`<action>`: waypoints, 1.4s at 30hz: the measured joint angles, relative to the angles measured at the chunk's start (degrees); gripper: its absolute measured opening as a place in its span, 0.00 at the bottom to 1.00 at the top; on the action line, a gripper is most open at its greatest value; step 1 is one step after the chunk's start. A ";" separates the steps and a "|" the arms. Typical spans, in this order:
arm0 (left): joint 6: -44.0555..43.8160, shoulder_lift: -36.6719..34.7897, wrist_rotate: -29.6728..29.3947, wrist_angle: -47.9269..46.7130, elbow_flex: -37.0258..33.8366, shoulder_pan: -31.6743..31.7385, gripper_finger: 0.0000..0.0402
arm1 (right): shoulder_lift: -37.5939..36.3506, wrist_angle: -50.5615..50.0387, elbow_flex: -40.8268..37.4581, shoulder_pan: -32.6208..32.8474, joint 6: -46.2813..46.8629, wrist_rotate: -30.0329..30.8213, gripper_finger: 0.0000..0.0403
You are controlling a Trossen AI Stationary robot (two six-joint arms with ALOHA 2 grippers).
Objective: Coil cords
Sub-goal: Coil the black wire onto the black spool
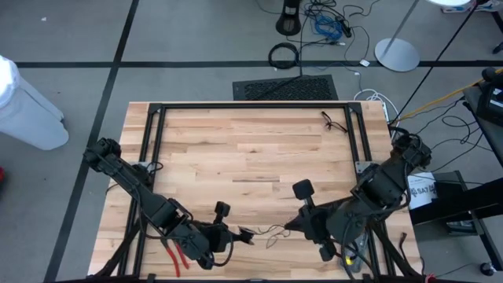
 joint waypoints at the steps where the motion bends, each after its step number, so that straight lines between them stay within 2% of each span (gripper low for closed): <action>1: -0.53 -0.02 -0.17 -0.30 0.00 0.07 0.01 | 0.00 -0.59 0.00 0.27 1.03 0.62 0.00; 7: -1.15 -0.02 -0.17 -1.49 0.00 0.12 0.01 | 0.00 -6.18 0.00 1.77 9.40 4.38 0.02; 15: -2.13 -0.06 -0.54 -2.10 0.00 0.12 0.01 | 2.53 -14.96 0.00 4.34 21.70 7.34 0.12; 20: -3.64 -0.11 -2.13 -4.28 0.00 0.12 0.01 | 5.63 -16.10 -2.22 6.92 28.25 14.47 0.17; 24: -3.65 -0.26 -3.91 -5.10 0.00 0.23 0.01 | 7.23 -3.98 -9.92 8.23 27.61 17.52 0.20; 32: -3.19 -0.57 -4.70 -5.09 0.00 0.68 0.01 | 8.15 35.45 -35.07 5.83 22.17 19.60 0.26; 37: -2.64 -1.13 -4.93 -4.96 0.00 1.06 0.01 | 8.11 40.61 -43.53 0.41 26.60 23.49 0.36; 42: -1.70 -1.61 -4.92 -4.95 -0.04 1.13 0.01 | 8.07 52.18 -49.91 -5.00 22.93 22.48 0.44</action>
